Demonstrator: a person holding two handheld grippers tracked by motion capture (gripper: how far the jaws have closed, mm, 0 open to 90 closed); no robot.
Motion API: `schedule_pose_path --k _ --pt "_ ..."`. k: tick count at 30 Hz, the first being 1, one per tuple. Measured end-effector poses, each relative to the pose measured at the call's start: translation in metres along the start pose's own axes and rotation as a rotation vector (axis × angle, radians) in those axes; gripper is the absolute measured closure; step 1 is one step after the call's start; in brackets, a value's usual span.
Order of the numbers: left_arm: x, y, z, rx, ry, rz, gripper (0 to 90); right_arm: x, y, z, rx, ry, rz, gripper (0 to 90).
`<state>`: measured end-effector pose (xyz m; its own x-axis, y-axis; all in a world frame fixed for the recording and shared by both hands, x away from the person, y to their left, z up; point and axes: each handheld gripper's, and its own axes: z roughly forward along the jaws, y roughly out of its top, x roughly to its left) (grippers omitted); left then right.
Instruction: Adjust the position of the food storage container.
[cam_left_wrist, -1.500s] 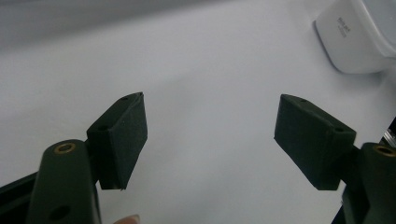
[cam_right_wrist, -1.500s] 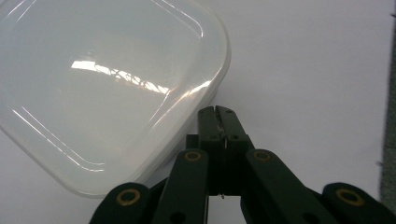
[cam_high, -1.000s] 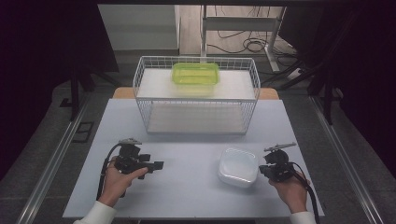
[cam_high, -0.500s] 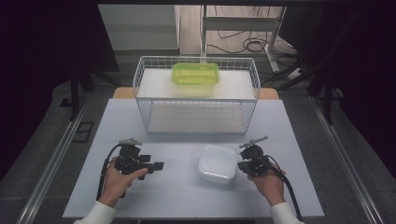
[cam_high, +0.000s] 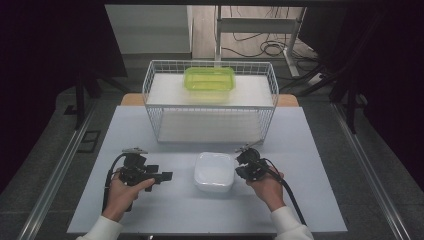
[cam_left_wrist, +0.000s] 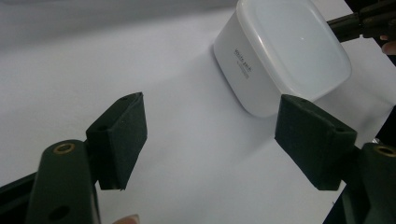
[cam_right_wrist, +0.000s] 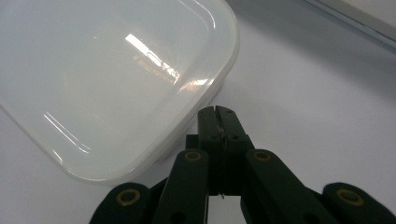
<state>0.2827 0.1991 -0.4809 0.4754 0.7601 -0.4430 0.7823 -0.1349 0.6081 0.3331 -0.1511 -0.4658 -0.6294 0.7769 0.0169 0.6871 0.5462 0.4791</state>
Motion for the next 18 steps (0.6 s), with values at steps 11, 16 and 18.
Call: schedule_pose_path --k 11,16,18 --pt "0.0 0.0 0.003 0.007 0.005 0.005 24.1 0.001 0.005 0.002 -0.025 0.009 -0.023 88.9" --pt "-0.002 -0.002 -0.002 -0.019 0.013 0.001 24.3 -0.006 -0.005 -0.02 -0.103 -0.022 -0.004 86.2" --pt "-0.004 -0.002 -0.004 -0.033 -0.004 -0.006 24.4 -0.01 -0.011 -0.028 -0.152 -0.022 0.022 76.1"
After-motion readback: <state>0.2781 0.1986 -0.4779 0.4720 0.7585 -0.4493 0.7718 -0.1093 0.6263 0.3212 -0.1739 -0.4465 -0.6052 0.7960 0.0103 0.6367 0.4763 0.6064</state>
